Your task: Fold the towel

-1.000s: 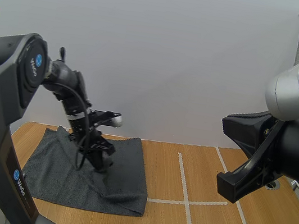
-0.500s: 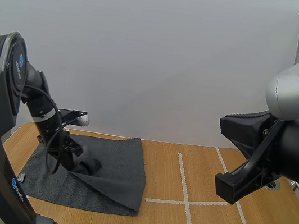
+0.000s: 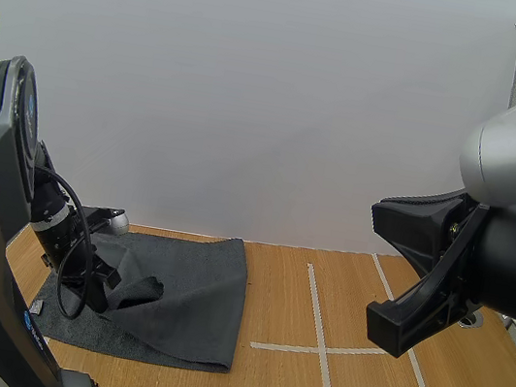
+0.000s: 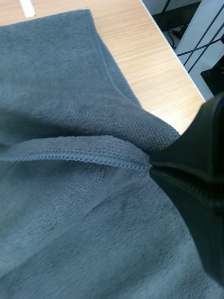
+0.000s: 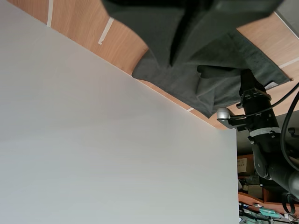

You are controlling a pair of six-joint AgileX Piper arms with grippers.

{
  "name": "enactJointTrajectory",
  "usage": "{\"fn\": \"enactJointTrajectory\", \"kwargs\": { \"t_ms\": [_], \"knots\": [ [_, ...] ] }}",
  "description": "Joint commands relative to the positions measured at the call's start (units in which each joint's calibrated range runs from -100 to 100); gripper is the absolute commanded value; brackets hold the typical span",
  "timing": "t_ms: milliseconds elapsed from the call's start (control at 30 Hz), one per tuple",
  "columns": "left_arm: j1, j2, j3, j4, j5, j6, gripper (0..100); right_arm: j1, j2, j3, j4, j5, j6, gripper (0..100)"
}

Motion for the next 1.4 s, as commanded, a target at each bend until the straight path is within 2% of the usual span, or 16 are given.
{"fn": "enactJointTrajectory", "kwargs": {
  "t_ms": [0, 133, 200, 233, 300, 367, 433, 467, 500, 733, 833, 967, 1067, 1200, 1267, 1367],
  "knots": [
    [0.55, -0.4, 1.1, -0.5, 0.8, 1.0, 0, 0.1, -0.4, 0.1, 0.2, 0.0, -0.5, 0],
    [0.62, -0.4, 1.5, -0.9, 0.8, 1.1, 1, 0.1, -0.4, 0.1, 0.2, 0.0, -0.5, 0],
    [0.62, -0.4, 1.5, -1.3, 0.8, 1.2, 11, 0.1, -0.4, 0.1, 0.2, 0.0, -0.5, 0],
    [0.62, -0.4, 1.5, -1.3, 0.8, 1.3, 18, 0.1, -0.4, 0.1, 0.2, 0.0, -0.5, 0],
    [0.62, -0.4, 1.5, -2.0, 0.8, 1.9, 38, 0.1, -0.4, 0.1, 0.2, 0.0, -0.5, 0],
    [0.62, -0.4, 1.5, -2.9, 0.8, 2.3, 67, 0.1, -0.4, 0.1, 0.2, 0.0, -0.5, 0],
    [0.62, -0.4, 1.5, -3.9, 0.8, 2.5, 88, 0.1, -0.4, 0.1, 0.2, 0.0, -0.5, 0],
    [0.62, -0.4, 1.5, -4.3, 0.8, 3.0, 95, 0.1, -0.4, 0.1, 0.2, 0.0, -0.5, 0],
    [0.62, -0.4, 1.2, -5.0, 0.8, 3.5, 97, 0.1, -0.4, 0.1, 0.2, 0.0, -0.5, 0],
    [0.62, -0.4, -4.3, -12.1, 0.8, 4.7, 97, 0.1, -0.4, 0.1, 0.2, 0.0, -0.5, 0],
    [-0.47, -0.4, -5.8, -12.9, 0.8, 6.8, 97, 0.1, -0.4, 0.1, 0.2, 0.0, -0.5, 0],
    [-4.3, -0.4, -6.0, -10.0, 0.8, 7.0, 97, 0.1, -0.4, 0.1, 0.2, 0.0, -0.5, 0],
    [-7.96, -0.4, -6.0, -7.9, 0.8, 6.6, 97, 0.1, -0.4, 0.1, 0.1, 0.0, -0.4, 0],
    [-12.05, -0.4, -6.0, -3.9, -8.0, 5.8, 97, 0.1, -0.4, 0.1, -1.0, 0.0, -0.4, 0],
    [-13.69, -0.4, -6.0, -0.4, -13.4, 5.1, 97, 0.1, -0.4, 0.1, -1.9, 0.0, -0.4, 0],
    [-15.18, -0.4, -6.1, 4.0, -20.0, 4.0, 97, 0.1, -0.4, 0.1, -2.4, 0.0, -0.4, 0]
  ]
}}
